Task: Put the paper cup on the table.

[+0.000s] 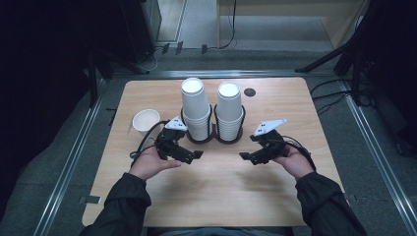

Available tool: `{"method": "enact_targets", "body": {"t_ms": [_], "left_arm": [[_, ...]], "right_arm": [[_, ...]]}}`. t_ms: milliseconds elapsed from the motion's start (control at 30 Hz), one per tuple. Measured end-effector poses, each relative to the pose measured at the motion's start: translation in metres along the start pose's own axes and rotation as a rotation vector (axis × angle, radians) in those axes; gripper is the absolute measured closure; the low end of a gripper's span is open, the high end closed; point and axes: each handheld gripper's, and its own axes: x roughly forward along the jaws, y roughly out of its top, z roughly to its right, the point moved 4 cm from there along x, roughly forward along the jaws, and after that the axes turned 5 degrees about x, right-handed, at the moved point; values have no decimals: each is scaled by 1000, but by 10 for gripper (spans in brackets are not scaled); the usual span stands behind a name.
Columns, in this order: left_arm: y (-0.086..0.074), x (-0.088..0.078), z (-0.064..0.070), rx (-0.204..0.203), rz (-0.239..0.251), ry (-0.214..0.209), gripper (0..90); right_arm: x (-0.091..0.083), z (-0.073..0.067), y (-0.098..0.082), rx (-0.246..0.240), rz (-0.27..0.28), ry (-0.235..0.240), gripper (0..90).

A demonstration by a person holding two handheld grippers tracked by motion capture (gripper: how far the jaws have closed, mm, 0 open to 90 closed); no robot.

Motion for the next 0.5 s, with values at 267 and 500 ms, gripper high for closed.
{"method": "enact_targets", "body": {"t_ms": [267,500], "left_arm": [[6,20,16,43,-11,-4,0],[8,35,24,55,-31,-29,0]], "right_arm": [[2,-4,-1,-8,-8,10,205],[4,-9,-2,-16,-14,15,205]]}}
